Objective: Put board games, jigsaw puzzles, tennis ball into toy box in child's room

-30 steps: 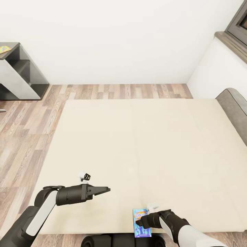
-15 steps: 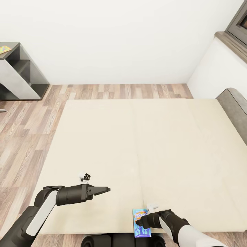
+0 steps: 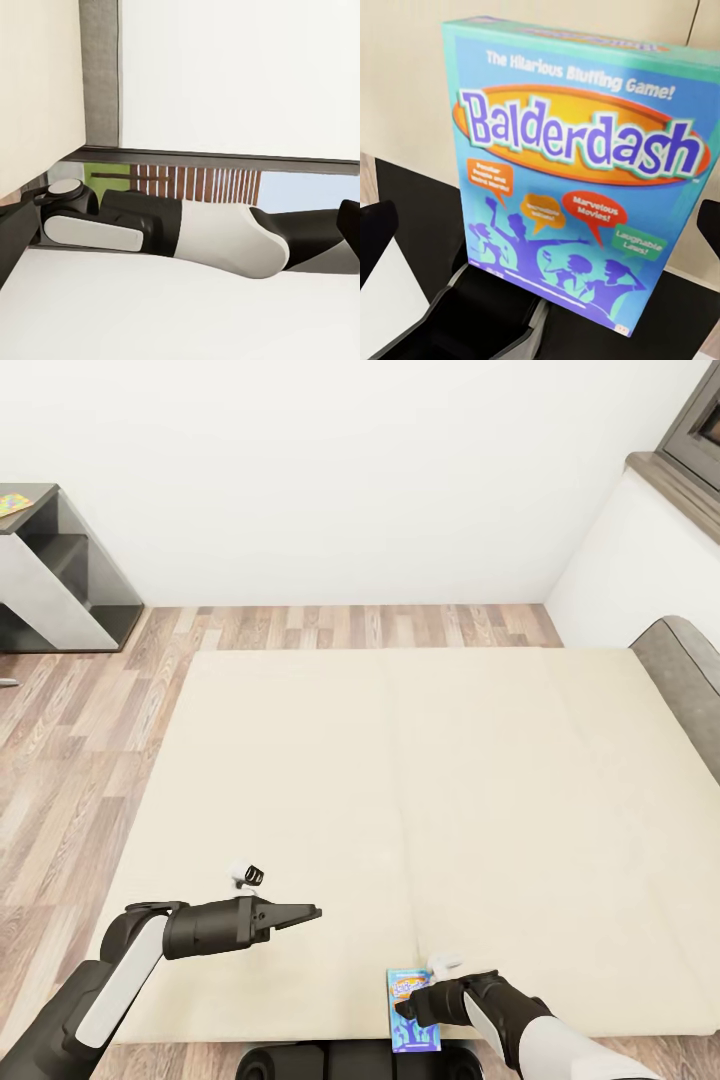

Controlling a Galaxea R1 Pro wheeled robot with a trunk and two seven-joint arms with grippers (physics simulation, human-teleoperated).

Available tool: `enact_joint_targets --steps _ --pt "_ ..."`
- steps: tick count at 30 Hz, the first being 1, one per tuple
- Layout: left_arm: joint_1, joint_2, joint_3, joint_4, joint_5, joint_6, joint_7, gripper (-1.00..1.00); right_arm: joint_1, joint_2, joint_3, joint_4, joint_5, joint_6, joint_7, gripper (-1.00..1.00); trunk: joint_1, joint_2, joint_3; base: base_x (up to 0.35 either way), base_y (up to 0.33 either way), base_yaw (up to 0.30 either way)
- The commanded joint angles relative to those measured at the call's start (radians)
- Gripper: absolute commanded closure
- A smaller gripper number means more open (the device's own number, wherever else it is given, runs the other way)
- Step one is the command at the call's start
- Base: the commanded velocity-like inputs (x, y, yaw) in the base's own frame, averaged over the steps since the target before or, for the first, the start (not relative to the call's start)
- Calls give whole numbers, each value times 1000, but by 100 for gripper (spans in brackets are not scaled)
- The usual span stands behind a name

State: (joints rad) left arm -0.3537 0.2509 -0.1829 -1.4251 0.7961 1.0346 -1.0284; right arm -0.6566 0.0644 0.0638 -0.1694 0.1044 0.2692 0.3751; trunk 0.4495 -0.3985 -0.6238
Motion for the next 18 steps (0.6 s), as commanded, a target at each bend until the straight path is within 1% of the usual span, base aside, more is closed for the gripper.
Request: enact_joint_targets --steps 1,18 --pt "-1 1 -1 0 2 4 -2 -100 0 0 2 -2 10 4 4 -100 0 -1 -1 -40 0 0" --pt "-1 1 -1 0 2 4 -2 -100 0 0 2 -2 11 4 4 -100 0 -1 -1 -36 0 0"
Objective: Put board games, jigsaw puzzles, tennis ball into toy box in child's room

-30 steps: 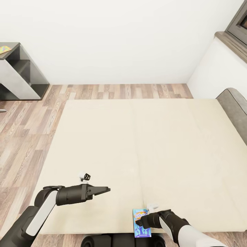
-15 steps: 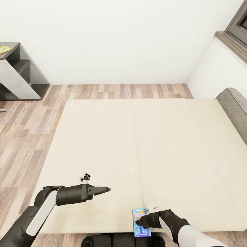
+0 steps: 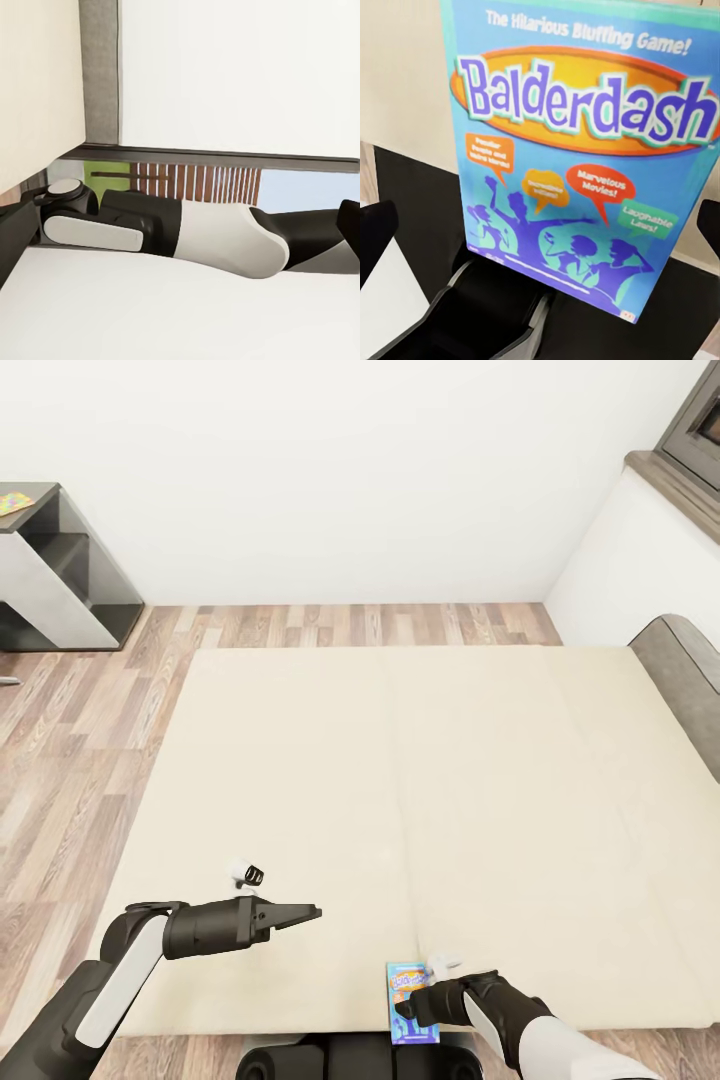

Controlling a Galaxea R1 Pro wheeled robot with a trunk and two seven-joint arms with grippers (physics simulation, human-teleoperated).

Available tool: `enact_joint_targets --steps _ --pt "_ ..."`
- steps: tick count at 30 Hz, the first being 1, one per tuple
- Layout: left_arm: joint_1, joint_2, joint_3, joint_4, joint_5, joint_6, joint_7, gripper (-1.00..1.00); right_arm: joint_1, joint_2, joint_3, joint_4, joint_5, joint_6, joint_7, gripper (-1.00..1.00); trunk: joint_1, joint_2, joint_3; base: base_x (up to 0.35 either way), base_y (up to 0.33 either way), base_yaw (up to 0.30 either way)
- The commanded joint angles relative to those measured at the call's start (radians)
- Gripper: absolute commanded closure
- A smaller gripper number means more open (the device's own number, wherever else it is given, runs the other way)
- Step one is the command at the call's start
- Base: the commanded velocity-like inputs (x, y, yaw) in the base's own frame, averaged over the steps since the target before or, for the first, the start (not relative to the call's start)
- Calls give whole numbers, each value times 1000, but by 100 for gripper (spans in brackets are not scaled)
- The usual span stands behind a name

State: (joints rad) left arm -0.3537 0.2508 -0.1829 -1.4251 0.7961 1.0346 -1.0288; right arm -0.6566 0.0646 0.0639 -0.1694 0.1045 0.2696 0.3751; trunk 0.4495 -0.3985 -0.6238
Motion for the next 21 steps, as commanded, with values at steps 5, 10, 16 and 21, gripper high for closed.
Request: enact_joint_targets --steps 5,10,16,21 --pt "-1 1 -1 0 2 4 -2 -100 0 0 2 -2 11 4 4 -100 0 -1 -1 -6 0 0" --pt "-1 1 -1 0 2 4 -2 -100 0 0 2 -2 10 4 4 -100 0 -1 -1 -1 1 0" --pt "-1 1 -1 0 2 4 -2 -100 0 0 2 -2 11 4 4 -100 0 -1 -1 0 109 0" --pt "-1 1 -1 0 3 4 -2 -100 0 -1 2 -2 11 4 4 -100 0 -1 -1 0 32 0"
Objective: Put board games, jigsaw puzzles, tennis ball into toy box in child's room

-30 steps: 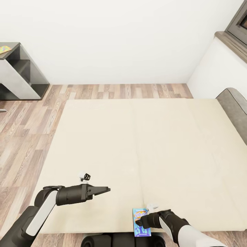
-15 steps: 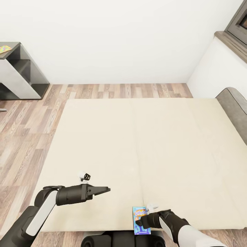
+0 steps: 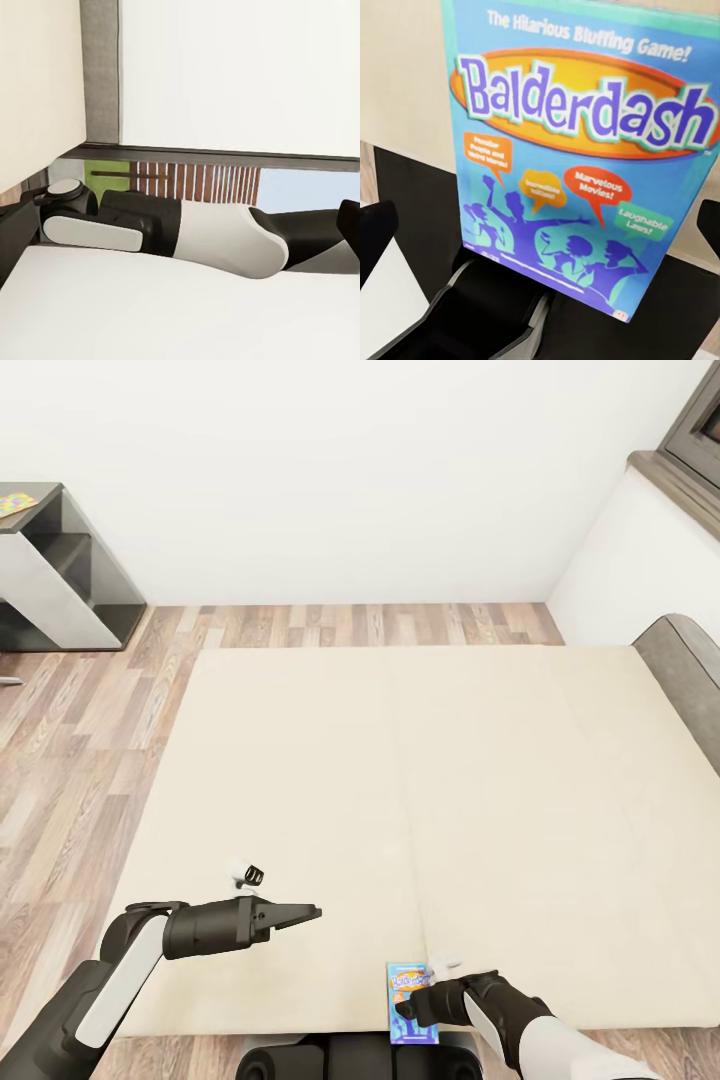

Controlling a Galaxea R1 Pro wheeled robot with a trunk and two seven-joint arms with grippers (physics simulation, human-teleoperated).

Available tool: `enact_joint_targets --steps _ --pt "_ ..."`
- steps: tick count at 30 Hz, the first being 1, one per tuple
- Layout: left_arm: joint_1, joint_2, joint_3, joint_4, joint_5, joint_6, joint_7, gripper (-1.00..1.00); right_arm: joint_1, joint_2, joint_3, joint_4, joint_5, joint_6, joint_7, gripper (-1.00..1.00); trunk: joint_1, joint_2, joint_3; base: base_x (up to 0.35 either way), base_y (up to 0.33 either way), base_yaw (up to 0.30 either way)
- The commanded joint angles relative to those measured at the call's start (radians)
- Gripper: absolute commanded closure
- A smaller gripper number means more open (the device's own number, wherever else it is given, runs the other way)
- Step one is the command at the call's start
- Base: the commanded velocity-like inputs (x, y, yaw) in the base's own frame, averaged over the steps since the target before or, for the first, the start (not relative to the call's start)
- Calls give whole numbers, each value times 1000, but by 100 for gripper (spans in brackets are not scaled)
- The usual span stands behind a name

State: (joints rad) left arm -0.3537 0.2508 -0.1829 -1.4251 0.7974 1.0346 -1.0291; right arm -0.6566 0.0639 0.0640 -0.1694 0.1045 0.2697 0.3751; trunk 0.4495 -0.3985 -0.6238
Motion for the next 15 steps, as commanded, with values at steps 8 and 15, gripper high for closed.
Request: enact_joint_targets --steps 8,15 --pt "-1 1 -1 0 2 4 -2 -100 0 0 2 -2 10 3 4 -100 1 -1 -1 0 3 0" --pt "-1 1 -1 0 2 4 -2 -100 0 1 2 -2 11 3 4 -100 1 -1 -1 0 71 0"
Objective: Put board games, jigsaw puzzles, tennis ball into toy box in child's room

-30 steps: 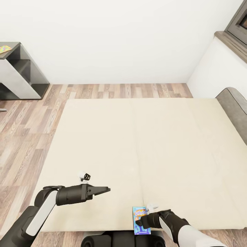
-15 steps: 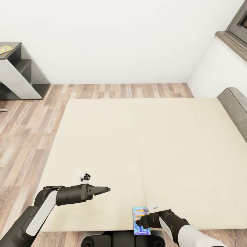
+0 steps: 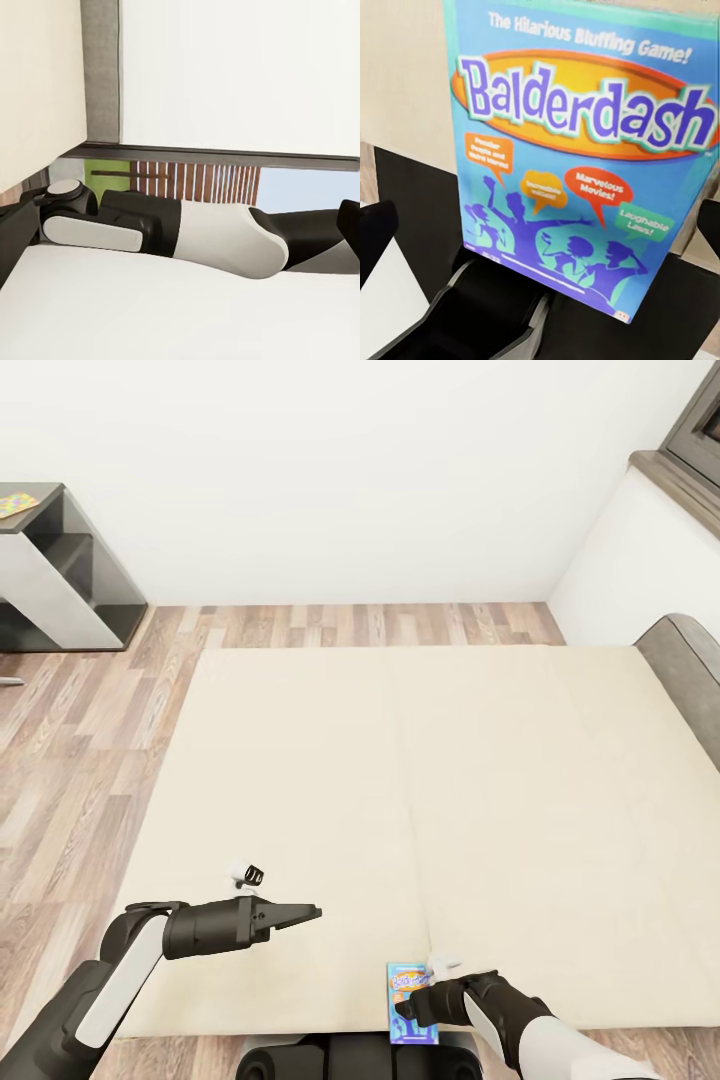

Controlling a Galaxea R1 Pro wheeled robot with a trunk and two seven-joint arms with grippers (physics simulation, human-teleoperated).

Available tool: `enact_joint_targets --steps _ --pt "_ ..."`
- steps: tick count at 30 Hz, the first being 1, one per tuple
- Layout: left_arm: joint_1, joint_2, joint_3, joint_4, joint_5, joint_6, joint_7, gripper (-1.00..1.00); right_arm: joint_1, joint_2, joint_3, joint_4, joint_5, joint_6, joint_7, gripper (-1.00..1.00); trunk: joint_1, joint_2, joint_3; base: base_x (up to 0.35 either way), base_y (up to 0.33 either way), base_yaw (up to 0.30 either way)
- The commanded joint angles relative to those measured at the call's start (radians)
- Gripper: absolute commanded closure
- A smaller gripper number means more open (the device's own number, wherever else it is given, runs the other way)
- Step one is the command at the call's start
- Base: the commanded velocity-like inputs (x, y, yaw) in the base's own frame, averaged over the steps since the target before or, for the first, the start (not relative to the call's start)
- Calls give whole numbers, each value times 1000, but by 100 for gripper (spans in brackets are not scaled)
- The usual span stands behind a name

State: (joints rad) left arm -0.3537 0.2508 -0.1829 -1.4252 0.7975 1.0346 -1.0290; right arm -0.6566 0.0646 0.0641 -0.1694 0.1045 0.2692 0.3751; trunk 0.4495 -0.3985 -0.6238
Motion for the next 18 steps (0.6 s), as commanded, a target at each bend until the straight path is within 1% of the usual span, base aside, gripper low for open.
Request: enact_joint_targets --steps 1,9,18 --pt "-1 1 -1 0 2 4 -2 -100 0 0 2 -2 11 4 4 -100 1 -1 -1 0 41 0" --pt "-1 1 -1 0 2 4 -2 -100 0 0 2 -2 11 4 4 -100 1 -1 -1 0 27 0" --pt "-1 1 -1 0 2 4 -2 -100 0 0 2 -2 11 4 4 -100 1 -1 -1 0 193 0"
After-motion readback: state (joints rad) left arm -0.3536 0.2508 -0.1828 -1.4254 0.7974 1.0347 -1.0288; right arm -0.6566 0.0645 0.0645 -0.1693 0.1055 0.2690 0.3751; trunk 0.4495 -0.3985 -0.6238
